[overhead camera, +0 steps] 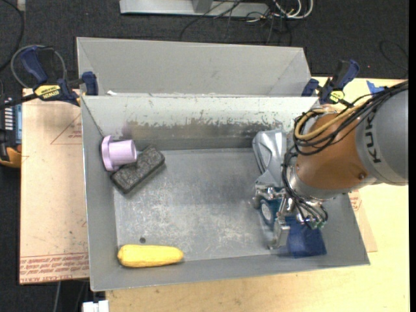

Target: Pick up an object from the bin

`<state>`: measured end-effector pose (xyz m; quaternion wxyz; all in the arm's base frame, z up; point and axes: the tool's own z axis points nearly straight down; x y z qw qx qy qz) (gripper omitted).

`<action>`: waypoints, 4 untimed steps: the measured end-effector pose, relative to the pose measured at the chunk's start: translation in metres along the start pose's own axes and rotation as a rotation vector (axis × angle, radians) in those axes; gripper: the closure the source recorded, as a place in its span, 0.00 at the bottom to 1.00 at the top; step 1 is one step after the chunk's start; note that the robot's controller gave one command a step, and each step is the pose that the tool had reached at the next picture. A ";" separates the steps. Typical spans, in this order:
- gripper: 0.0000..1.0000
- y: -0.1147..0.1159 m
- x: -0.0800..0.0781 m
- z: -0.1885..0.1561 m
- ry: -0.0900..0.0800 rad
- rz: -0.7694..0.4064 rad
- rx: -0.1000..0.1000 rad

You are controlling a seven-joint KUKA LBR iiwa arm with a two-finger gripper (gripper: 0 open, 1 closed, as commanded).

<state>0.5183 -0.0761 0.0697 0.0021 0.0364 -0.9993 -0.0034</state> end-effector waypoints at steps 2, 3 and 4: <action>0.00 -0.062 -0.035 -0.059 -0.006 -0.270 0.001; 0.00 -0.019 -0.005 -0.001 -0.021 -0.119 -0.004; 1.00 -0.033 -0.027 -0.001 -0.022 0.095 -0.007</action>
Offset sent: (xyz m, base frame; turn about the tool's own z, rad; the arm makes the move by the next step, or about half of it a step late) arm 0.0549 -0.0770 0.0303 -0.2964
